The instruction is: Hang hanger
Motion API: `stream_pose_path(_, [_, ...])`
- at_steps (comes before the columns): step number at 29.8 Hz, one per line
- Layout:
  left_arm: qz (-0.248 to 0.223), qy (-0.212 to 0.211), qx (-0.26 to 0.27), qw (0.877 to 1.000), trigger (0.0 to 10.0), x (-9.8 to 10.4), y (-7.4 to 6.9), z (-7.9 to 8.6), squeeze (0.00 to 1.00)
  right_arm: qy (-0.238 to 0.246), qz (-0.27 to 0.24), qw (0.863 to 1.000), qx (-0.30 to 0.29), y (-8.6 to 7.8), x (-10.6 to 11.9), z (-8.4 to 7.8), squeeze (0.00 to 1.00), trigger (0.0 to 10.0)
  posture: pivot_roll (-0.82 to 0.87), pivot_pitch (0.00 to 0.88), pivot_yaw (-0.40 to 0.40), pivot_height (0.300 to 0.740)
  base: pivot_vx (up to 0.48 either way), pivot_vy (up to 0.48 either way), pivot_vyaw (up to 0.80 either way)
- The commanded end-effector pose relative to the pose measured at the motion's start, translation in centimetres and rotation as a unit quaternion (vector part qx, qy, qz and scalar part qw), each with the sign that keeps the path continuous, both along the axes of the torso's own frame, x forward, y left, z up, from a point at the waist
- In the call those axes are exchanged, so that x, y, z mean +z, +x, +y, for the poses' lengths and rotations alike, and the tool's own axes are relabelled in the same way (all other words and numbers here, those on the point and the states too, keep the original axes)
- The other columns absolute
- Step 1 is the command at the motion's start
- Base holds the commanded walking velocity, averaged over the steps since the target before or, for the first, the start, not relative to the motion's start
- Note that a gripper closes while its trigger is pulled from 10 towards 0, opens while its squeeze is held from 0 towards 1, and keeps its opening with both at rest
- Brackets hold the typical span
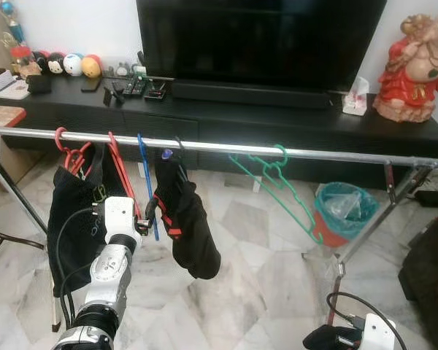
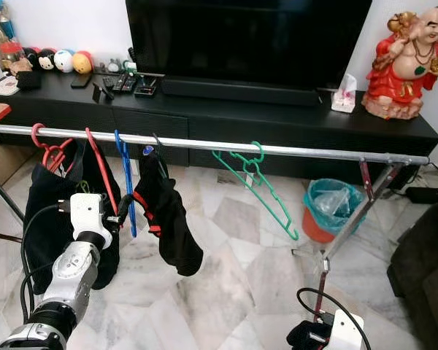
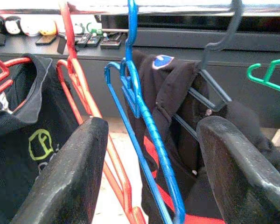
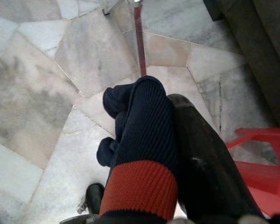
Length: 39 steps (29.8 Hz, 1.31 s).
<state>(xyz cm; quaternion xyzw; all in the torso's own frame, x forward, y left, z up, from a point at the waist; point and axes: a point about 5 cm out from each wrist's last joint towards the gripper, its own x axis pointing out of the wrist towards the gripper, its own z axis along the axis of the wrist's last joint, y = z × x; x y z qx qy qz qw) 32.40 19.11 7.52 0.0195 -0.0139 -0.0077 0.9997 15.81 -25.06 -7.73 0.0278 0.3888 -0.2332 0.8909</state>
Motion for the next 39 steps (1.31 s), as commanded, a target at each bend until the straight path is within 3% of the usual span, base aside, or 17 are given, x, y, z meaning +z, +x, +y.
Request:
stream_pose_path(1, [-0.007,0.003,0.005,1.0,10.0,0.5,0.3,0.2,0.0,-0.003,-0.011,1.0,0.005,0.7,0.3,0.0,0.0,10.0,0.02,0.0,-0.041,0.74,0.281,0.0,0.0])
stream_pose_path(10, [-0.01,-0.002,0.003,1.0,10.0,0.5,0.2,0.1,0.0,0.004,-0.016,1.0,0.007,0.7,0.3,0.1,0.0,10.0,0.02,0.0,-0.042,0.74,0.285,0.0,0.27])
stream_pose_path(24, [-0.028,-0.002,-0.002,1.0,10.0,1.4,0.3,0.4,0.0,0.005,-0.011,1.0,0.006,0.4,0.1,0.3,0.0,10.0,0.02,0.0,-0.034,0.74,0.0,0.0,0.0])
stream_pose_path(39, [-0.017,-0.001,-0.014,1.0,10.0,1.4,0.6,0.2,0.0,0.013,-0.008,1.0,0.0,0.1,-0.1,0.7,0.0,10.0,0.02,0.0,-0.022,0.74,0.065,0.0,0.0])
